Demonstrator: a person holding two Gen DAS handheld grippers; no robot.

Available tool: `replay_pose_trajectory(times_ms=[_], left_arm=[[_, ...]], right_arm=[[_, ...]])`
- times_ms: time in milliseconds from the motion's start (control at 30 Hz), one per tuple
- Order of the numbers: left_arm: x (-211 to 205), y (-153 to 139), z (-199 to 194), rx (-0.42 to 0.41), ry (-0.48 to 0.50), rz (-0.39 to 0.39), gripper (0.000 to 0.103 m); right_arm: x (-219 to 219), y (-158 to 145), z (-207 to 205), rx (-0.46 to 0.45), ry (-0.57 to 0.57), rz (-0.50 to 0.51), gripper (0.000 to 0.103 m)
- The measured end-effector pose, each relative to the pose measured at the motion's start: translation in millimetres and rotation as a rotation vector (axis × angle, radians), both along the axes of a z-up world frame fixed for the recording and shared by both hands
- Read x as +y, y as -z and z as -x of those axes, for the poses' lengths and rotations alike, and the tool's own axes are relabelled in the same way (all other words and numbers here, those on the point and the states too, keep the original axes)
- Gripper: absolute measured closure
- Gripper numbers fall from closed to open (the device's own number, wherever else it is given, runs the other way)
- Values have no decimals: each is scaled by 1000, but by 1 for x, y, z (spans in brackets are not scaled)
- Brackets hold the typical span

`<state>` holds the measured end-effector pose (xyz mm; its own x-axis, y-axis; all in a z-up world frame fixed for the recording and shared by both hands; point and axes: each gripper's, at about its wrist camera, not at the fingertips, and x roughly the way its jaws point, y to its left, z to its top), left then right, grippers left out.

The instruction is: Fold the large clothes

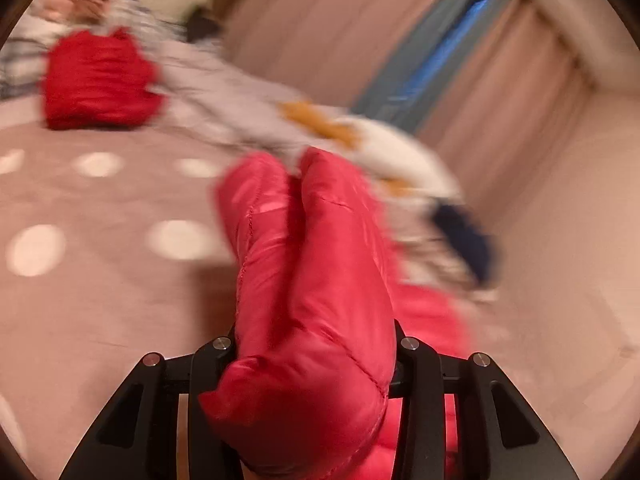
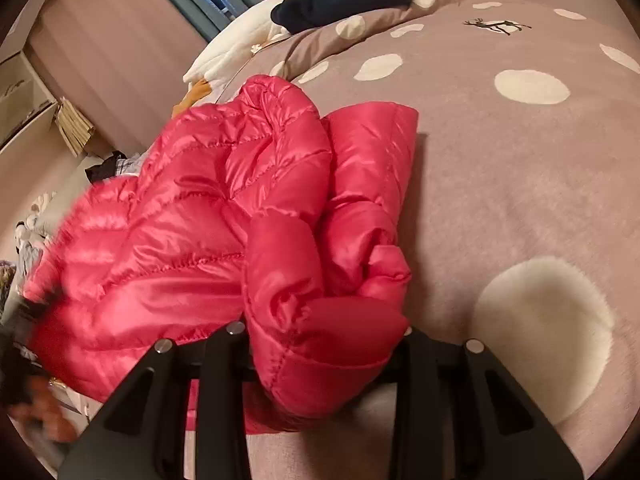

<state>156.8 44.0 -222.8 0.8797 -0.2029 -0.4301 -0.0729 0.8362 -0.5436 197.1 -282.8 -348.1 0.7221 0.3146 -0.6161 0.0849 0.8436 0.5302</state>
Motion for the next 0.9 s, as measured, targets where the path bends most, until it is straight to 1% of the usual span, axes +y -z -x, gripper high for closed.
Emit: replay_pose_trajectory(times_ms=[33,67,100,133,167,233,300,333,367,433,500,567,633,667,700,733,767,800,867,900], left_arm=[[-14,-14,4,-54,102,28,63],[-26,-21,6,-81,157,22,63],[-47,-30,5,-110,233,3,62],[-63,-34,1,-117,287,-6,60],[-79,-35,-6,-103,336,0,56],[-112,-26,-27,-22,420,66,52],[-144,-13,-45,30,474,101,46],[-158,-7,-52,46,492,98,40],[-171,-1,-57,56,510,81,33],[-199,11,-65,76,581,17,25],[-216,20,-65,83,594,-42,24],[-222,25,-65,92,577,-55,24],[-226,26,-69,110,553,-55,24],[-226,25,-72,120,548,-54,24],[-228,24,-74,134,546,-60,24],[-235,19,-75,140,544,-71,24],[-230,17,-75,141,542,-79,24],[-231,17,-74,138,537,-88,24],[-234,18,-72,125,520,-95,24],[-235,19,-72,124,514,-97,24]], right_arm=[[-2,4,0,0,7,-19,69],[-6,7,0,1,9,-57,69],[-11,10,-3,2,5,-81,70],[-15,12,-3,2,1,-101,70],[-21,14,3,1,-2,-121,71],[-21,16,8,-4,-9,-145,72],[-21,16,12,-15,-14,-145,72],[-22,17,14,-20,-14,-159,71],[-24,16,15,-22,-17,-176,71],[-33,18,20,-22,-17,-224,71],[-46,18,11,-19,-15,-274,71],[-56,18,16,-12,-3,-310,70],[-62,13,22,-6,19,-307,60],[-64,8,28,-2,43,-278,56],[-66,3,32,-11,68,-250,45],[-71,-6,43,-38,138,-182,27],[-75,-13,51,-59,198,-132,20],[-85,-22,64,-97,290,-68,10],[-105,-33,80,-132,399,-11,9],[-113,-35,84,-133,421,-8,9]])
